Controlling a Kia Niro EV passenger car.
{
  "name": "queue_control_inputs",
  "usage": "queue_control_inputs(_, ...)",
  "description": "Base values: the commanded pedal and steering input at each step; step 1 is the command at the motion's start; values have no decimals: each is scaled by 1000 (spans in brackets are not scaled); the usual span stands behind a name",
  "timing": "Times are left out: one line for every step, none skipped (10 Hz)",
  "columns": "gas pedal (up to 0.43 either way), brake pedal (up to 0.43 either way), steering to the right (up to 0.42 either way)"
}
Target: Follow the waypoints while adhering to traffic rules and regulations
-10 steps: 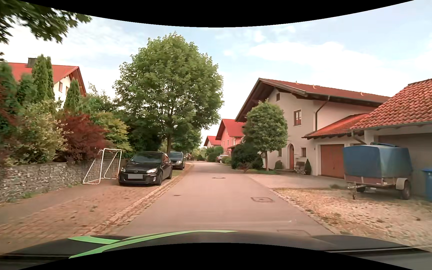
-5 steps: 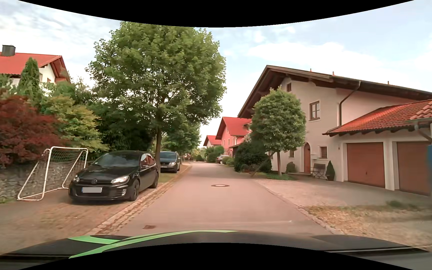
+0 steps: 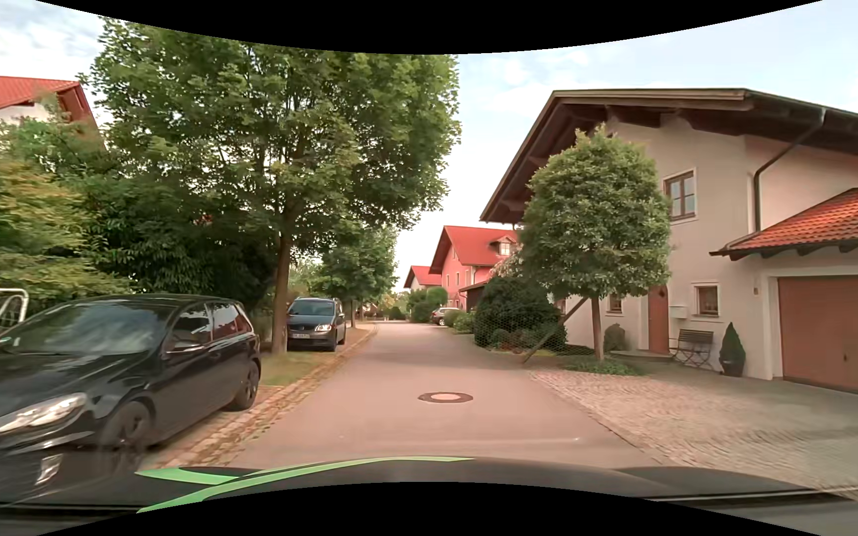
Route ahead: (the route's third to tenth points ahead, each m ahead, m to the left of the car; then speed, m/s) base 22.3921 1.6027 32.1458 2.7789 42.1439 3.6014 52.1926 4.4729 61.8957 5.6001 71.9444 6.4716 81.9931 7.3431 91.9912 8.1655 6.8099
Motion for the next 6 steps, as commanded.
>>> queue_control_inputs(87,0,-9)
queue_control_inputs(87,0,-9)
queue_control_inputs(87,0,-10)
queue_control_inputs(87,0,-11)
queue_control_inputs(87,0,-11)
queue_control_inputs(87,0,-14)
